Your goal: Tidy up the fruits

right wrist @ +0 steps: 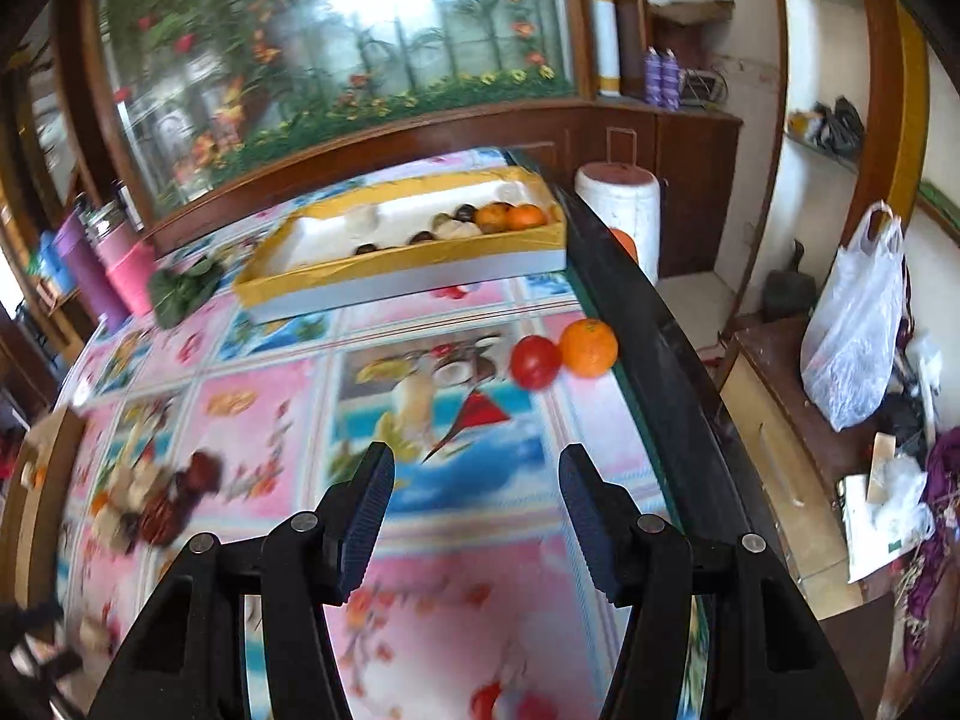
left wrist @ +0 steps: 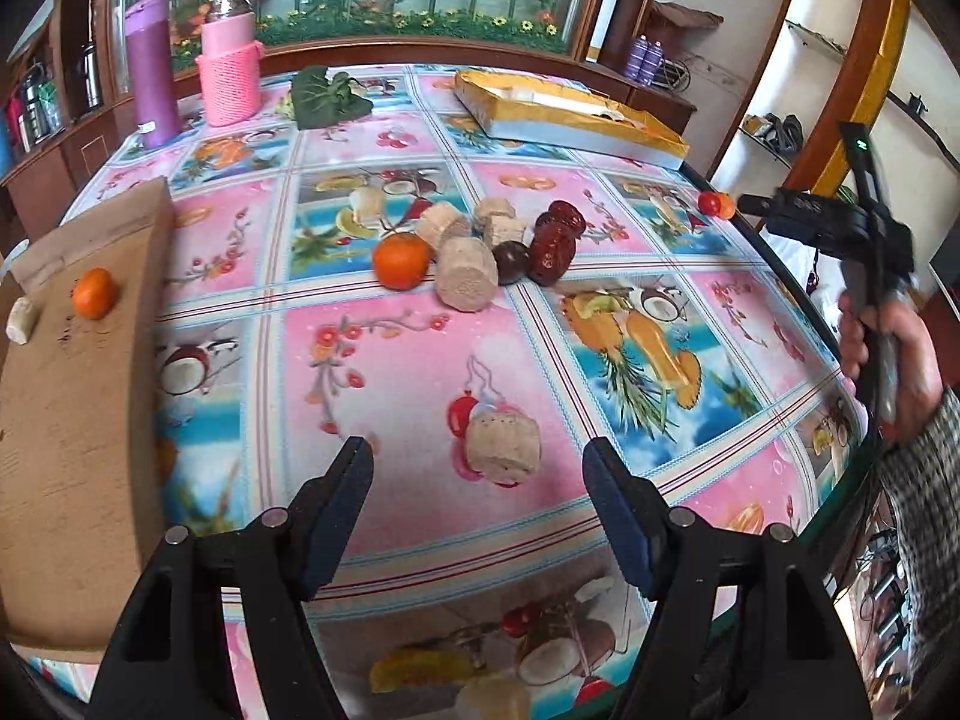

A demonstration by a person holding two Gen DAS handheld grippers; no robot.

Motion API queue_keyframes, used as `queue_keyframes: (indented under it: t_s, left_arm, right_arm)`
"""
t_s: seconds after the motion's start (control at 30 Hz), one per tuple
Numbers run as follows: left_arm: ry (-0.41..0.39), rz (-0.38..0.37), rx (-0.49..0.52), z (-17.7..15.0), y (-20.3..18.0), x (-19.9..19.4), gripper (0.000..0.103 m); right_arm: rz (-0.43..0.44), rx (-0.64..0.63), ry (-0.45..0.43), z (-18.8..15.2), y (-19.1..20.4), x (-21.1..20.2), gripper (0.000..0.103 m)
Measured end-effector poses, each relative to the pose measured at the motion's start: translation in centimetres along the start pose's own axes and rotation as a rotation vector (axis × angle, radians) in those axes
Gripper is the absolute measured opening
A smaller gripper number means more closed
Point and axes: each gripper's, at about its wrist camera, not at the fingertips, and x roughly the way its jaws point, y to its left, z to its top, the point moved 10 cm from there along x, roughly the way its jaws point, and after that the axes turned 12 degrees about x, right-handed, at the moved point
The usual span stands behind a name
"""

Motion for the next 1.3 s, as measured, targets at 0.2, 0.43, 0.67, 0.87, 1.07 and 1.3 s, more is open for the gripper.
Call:
queue_keyframes:
  t_s: [0.2, 0.43, 0.67, 0.87, 1.07, 1.3]
  left_arm:
    - [0.022, -0.013, 0.011, 0.2, 0.0, 1.2, 0.061]
    - [0.033, -0.038, -0.01, 0.0, 0.6, 1.8, 0.061]
    - [0.027, -0.014, 0.045, 0.0, -0.2, 2.1, 0.052]
    - [0.026, 0.013, 0.097, 0.2, -0.9, 2.3, 0.028]
    - [0.005, -0.011, 0.046, -0.1, -0.4, 1.6, 0.028]
    - [-0.088, -0.015, -0.039, 0.3, 2.3, -2.4, 0.028]
  right_arm:
    - [-0.082, 0.082, 0.029, 2.1, -2.5, 5.7, 0.061]
    - [-0.174, 0.156, 0.014, 4.0, -3.3, 8.7, 0.061]
    - [-0.233, 0.159, -0.023, 4.2, -4.7, 8.5, 0.03]
    - [-0.143, 0.191, -0.002, 3.0, -4.6, 7.1, 0.03]
    - [-0.014, 0.153, 0.034, -0.4, -1.6, 4.0, 0.03]
    - [0.135, 0.045, 0.065, -4.4, 5.0, -0.4, 0.03]
